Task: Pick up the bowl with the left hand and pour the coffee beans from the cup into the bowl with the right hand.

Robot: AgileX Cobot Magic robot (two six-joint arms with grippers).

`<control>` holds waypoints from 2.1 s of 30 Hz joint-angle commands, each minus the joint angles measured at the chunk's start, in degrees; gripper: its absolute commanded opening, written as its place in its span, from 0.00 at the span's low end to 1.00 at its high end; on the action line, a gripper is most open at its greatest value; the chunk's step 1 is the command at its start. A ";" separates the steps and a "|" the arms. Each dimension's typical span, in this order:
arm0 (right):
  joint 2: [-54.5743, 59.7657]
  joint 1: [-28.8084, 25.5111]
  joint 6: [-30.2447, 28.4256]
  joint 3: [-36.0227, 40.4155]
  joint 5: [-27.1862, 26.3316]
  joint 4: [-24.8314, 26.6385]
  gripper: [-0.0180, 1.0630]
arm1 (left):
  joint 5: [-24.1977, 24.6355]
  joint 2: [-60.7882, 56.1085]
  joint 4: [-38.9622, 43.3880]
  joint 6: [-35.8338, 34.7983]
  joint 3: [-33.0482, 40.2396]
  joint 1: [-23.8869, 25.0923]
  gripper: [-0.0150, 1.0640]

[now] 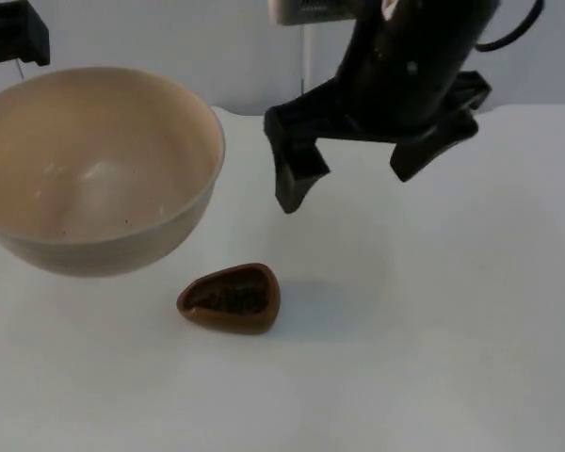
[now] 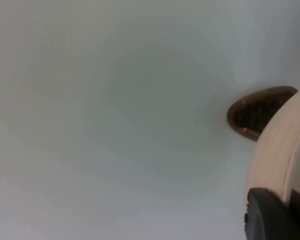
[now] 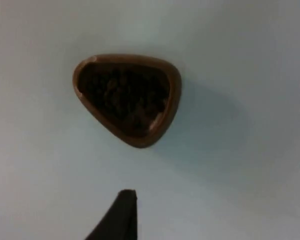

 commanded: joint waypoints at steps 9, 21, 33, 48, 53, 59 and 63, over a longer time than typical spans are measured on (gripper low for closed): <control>8.71 0.61 7.44 -5.04 -0.18 -2.39 0.97 | -1.21 -0.67 -0.80 -0.07 0.21 0.09 0.01; 14.82 2.27 11.38 -8.83 -1.73 -3.28 0.92 | -1.56 -0.67 -1.20 -0.18 0.21 0.09 0.01; 19.69 2.52 16.57 -10.37 -6.05 -5.52 0.85 | -1.68 -0.67 -1.22 -0.18 0.21 0.09 0.01; 22.70 2.52 18.11 -10.37 -7.74 -5.39 0.77 | -2.02 -0.67 -1.31 -0.18 0.21 0.09 0.01; 22.70 2.52 18.11 -10.37 -7.61 -5.39 0.76 | -2.02 -0.67 -1.31 -0.18 0.21 0.09 0.01; 22.70 2.52 17.64 -10.37 -7.69 -5.39 0.76 | -2.12 -0.67 -1.66 -0.18 0.21 0.09 0.01; 22.70 2.52 17.38 -10.37 -7.84 -5.59 0.76 | -2.10 -0.67 -1.74 -0.18 0.21 0.09 0.01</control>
